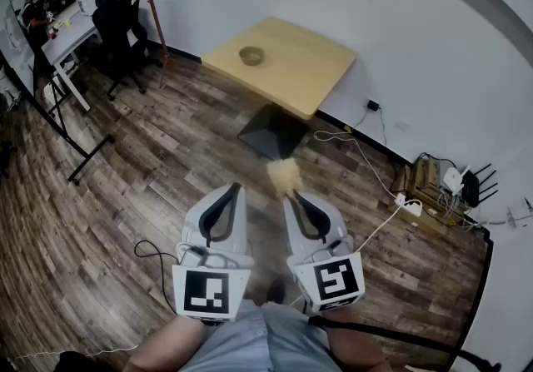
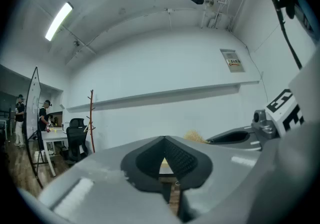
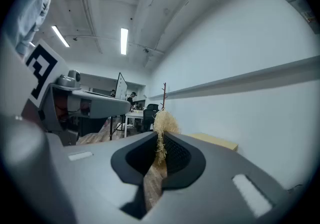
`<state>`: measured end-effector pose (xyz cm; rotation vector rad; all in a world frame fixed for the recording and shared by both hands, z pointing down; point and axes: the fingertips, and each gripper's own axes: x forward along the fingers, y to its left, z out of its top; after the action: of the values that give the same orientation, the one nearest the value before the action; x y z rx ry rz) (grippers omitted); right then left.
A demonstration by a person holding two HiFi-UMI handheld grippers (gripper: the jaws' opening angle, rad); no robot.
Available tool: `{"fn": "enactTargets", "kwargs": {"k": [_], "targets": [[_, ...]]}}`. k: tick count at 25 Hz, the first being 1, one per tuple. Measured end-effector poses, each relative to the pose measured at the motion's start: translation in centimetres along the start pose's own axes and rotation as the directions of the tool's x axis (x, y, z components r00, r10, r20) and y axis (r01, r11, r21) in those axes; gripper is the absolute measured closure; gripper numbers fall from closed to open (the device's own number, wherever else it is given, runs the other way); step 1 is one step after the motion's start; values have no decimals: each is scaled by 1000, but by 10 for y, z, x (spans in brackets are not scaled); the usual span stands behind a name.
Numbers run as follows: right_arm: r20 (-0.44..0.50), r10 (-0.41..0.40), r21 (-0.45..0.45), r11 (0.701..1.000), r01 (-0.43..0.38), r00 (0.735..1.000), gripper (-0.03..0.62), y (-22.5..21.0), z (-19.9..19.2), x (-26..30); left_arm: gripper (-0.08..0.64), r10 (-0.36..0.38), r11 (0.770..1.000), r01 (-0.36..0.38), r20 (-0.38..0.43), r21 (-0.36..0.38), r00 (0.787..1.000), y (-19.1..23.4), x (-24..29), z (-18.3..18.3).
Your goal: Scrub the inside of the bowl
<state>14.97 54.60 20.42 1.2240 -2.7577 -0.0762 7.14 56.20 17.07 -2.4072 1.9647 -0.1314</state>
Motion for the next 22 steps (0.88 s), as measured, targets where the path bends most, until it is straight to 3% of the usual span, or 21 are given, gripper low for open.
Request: {"fn": "enactTargets", "kwargs": {"k": [14,22], "targets": [[7,22,14,1000,-22,1000,565,-22,-7,-9,540,12,1000,-12,3,16,1000,-21,14,2],[58,34,44,998,-37,998,563,-46,-12,-16,540,46,999,-46,-4,15,999,-38,21,-2]]}}
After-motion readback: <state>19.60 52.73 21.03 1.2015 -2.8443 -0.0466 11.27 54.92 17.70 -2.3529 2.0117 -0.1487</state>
